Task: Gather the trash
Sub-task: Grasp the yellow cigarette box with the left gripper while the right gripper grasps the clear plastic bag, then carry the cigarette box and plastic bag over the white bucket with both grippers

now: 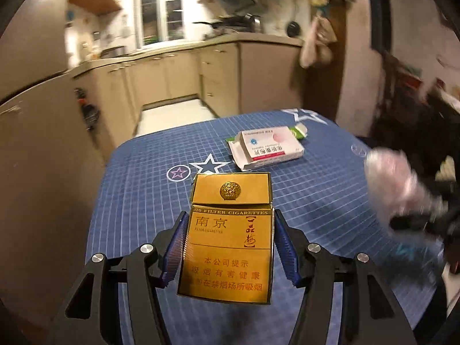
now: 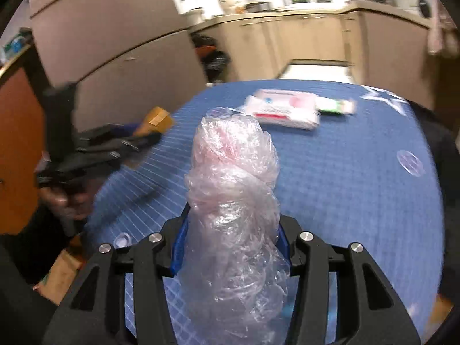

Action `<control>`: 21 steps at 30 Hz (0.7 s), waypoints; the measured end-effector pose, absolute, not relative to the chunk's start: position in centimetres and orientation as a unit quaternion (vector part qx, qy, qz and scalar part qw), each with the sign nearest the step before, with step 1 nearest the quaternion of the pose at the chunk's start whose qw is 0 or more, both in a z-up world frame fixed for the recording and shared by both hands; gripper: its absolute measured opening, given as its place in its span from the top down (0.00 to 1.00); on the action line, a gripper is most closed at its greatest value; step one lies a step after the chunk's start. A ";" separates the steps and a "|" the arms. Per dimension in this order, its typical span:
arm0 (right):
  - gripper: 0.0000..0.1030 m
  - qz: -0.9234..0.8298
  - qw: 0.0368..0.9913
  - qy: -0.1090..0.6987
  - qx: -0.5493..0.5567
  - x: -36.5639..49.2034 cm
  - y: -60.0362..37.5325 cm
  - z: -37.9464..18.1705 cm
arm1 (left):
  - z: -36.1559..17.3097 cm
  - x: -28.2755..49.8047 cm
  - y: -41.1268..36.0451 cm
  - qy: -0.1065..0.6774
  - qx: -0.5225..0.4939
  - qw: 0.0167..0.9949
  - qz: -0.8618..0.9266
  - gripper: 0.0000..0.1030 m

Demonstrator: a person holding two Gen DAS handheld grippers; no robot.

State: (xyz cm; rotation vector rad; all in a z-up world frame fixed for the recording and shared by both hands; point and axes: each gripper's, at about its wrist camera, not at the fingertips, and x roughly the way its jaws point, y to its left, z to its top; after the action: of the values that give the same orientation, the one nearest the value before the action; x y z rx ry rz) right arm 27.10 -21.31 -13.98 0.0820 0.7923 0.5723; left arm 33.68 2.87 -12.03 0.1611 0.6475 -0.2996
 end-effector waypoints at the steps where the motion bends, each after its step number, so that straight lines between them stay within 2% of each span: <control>1: 0.54 0.273 0.882 0.381 0.052 26.3 -21.5 -14.2 | -11.7 33.0 2.5 0.310 0.080 0.938 -0.131 0.42; 10: 0.54 0.188 0.918 0.344 0.060 20.4 -23.0 -13.4 | -9.9 25.9 -1.0 0.279 0.024 0.959 -0.050 0.43; 21: 0.54 0.143 0.945 0.288 0.056 15.4 -25.3 -11.3 | -5.3 20.6 -4.6 0.200 -0.013 0.979 -0.029 0.43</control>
State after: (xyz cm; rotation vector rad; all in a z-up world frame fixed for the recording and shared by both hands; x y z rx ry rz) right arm 15.35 -25.33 -11.27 0.1136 0.5858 0.2916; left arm 20.61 -4.55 -5.35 -0.0260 0.4036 -0.0580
